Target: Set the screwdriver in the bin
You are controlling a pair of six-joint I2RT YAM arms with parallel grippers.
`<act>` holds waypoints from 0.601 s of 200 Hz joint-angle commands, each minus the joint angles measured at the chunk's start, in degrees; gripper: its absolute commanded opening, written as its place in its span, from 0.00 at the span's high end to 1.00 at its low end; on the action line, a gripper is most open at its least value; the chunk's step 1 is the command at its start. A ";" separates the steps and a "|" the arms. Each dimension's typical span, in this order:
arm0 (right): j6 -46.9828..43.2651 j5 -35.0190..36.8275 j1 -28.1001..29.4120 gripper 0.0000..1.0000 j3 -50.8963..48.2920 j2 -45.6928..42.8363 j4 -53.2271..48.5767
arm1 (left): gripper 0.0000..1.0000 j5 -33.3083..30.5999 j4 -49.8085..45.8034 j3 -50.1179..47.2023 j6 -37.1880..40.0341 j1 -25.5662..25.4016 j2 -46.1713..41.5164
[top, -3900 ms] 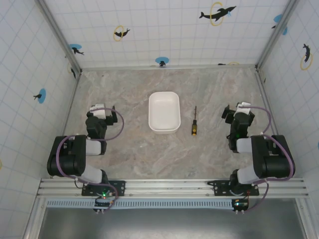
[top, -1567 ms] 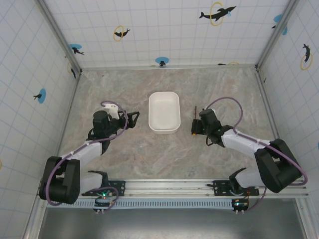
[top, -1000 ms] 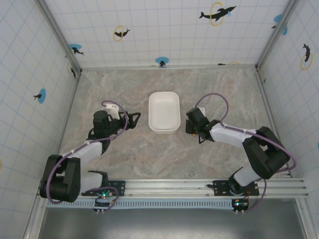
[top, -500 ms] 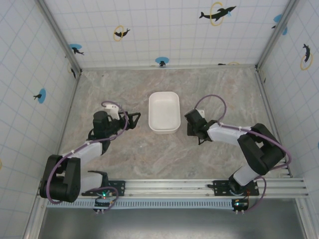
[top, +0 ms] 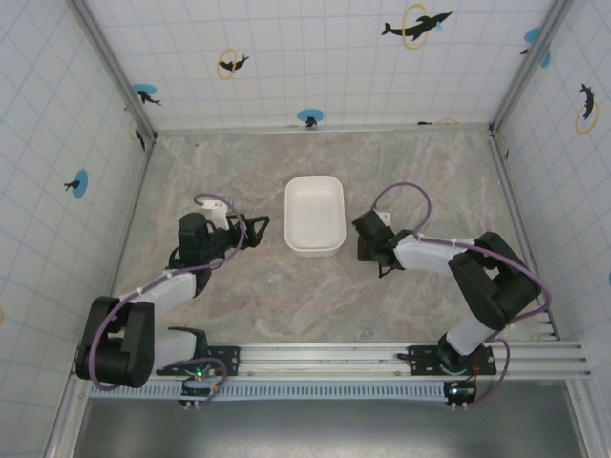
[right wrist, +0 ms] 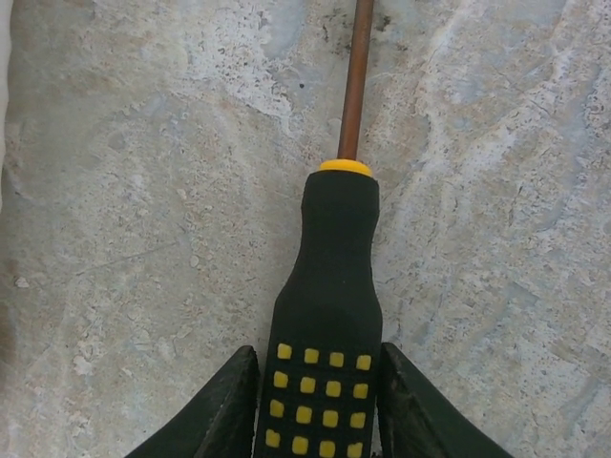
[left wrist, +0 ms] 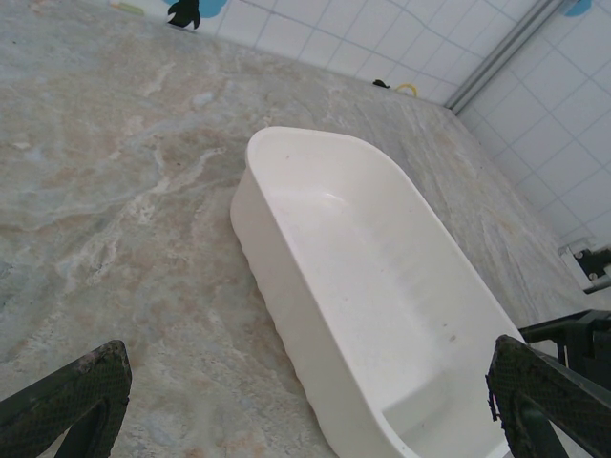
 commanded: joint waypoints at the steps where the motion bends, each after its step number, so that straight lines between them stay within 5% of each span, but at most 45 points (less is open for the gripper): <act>1: 0.35 -1.37 -0.89 0.64 1.19 1.14 0.25 | 0.02 0.97 0.96 -0.27 -0.57 -0.37 0.08; 69: 0.36 -5.09 -2.98 0.93 0.10 -1.69 1.00 | 0.02 0.99 0.62 0.05 -0.24 -0.39 0.41; 120: -1.48 -4.53 -5.45 1.00 4.26 -12.23 -5.53 | 0.02 1.01 -0.26 0.53 0.11 -0.38 0.25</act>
